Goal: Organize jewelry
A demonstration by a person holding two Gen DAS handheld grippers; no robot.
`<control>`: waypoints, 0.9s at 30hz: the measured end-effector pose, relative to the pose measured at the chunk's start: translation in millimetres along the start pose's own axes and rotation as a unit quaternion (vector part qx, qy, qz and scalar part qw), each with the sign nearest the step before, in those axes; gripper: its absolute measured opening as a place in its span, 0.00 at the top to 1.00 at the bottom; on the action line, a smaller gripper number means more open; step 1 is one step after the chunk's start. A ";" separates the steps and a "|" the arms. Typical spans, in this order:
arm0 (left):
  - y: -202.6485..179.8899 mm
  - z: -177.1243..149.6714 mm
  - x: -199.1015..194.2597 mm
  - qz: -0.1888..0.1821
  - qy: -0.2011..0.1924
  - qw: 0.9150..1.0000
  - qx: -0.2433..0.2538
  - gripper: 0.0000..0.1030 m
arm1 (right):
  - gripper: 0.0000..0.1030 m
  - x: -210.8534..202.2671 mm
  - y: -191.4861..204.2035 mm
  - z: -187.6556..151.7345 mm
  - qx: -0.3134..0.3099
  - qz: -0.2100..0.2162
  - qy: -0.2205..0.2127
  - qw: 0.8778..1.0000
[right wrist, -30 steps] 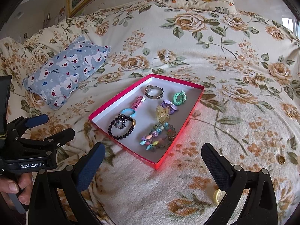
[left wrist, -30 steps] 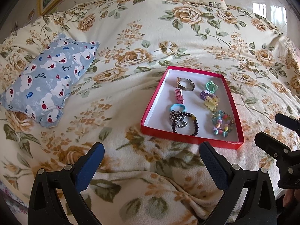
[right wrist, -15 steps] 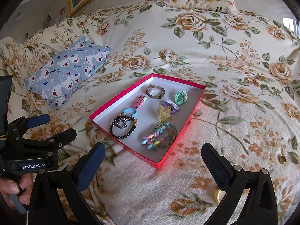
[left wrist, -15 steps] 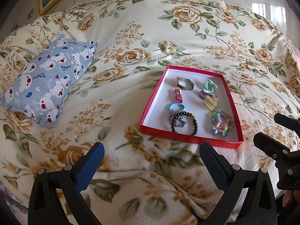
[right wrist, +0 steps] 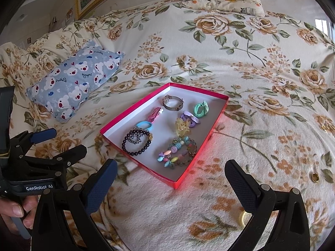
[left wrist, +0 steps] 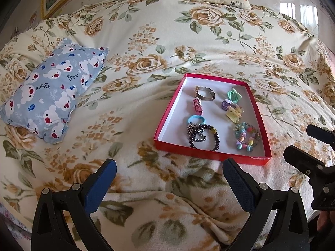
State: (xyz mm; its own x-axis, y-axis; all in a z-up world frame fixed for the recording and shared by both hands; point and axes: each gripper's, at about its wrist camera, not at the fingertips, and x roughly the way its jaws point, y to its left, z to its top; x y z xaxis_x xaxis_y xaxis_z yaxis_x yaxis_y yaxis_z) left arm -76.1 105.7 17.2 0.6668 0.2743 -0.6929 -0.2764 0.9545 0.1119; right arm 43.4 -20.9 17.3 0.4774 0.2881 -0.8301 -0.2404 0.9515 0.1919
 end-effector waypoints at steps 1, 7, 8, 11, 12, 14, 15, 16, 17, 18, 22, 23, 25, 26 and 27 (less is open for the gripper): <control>-0.2 0.1 -0.3 0.000 0.000 1.000 -0.001 0.01 | 0.00 -0.4 0.1 0.3 0.001 0.000 0.000 1.000; 0.1 0.4 0.3 0.000 -0.001 1.000 0.000 0.01 | 0.00 -0.1 -1.4 0.4 0.004 0.000 0.002 1.000; 0.2 0.5 0.4 -0.001 -0.001 1.000 0.000 0.01 | 0.00 0.3 -2.1 0.3 0.004 0.000 0.002 1.000; -0.4 0.7 0.2 -0.003 -0.002 1.000 0.000 0.01 | 0.00 0.6 -2.5 0.2 0.005 0.000 0.002 1.000; 0.4 1.3 0.4 -0.004 -0.003 1.000 -0.001 0.01 | 0.00 0.7 -2.7 0.1 0.004 0.000 0.002 1.000; 0.3 1.7 0.6 -0.005 -0.004 1.000 -0.001 0.01 | 0.00 0.7 -2.9 0.1 0.004 0.000 0.002 1.000; -0.3 1.3 0.6 -0.005 -0.004 1.000 -0.001 0.01 | 0.00 0.6 -2.9 0.2 0.004 0.000 0.002 1.000; -1.2 1.1 0.6 -0.004 -0.004 1.000 -0.001 0.01 | 0.00 0.7 -2.8 0.3 0.005 0.000 0.002 1.000; -1.0 1.3 1.2 -0.004 -0.004 1.000 0.000 0.01 | 0.00 0.8 -3.0 0.3 0.005 0.000 0.002 1.000; -0.5 1.6 1.4 -0.004 -0.004 1.000 -0.001 0.01 | 0.00 1.0 -3.1 0.2 0.005 0.000 0.003 1.000; -1.4 1.9 2.0 -0.005 -0.003 1.000 -0.001 0.01 | 0.00 4.7 -6.5 -0.5 0.008 -0.002 0.005 1.000; -1.2 2.0 2.4 -0.006 -0.002 1.000 -0.002 0.01 | 0.00 5.5 -7.5 -0.5 0.009 -0.002 0.006 1.000; -1.8 2.0 3.5 -0.006 0.000 1.000 -0.003 0.01 | 0.00 7.6 -8.4 -0.6 0.010 -0.003 0.008 1.000; -2.1 2.3 5.4 -0.007 0.002 1.000 -0.004 0.01 | 0.00 8.2 -9.0 -0.7 0.011 -0.003 0.009 1.000; -2.4 2.6 7.3 -0.007 0.004 1.000 -0.006 0.01 | 0.00 8.7 -9.6 -0.6 0.012 -0.004 0.010 1.000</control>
State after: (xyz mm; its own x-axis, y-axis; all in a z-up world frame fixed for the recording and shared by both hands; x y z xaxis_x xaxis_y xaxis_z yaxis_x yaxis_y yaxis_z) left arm -68.7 105.8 13.8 0.6646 0.2608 -0.7002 -0.2755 0.9566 0.0949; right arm 49.3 -27.6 7.9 0.4624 0.2788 -0.8417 -0.2166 0.9560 0.1977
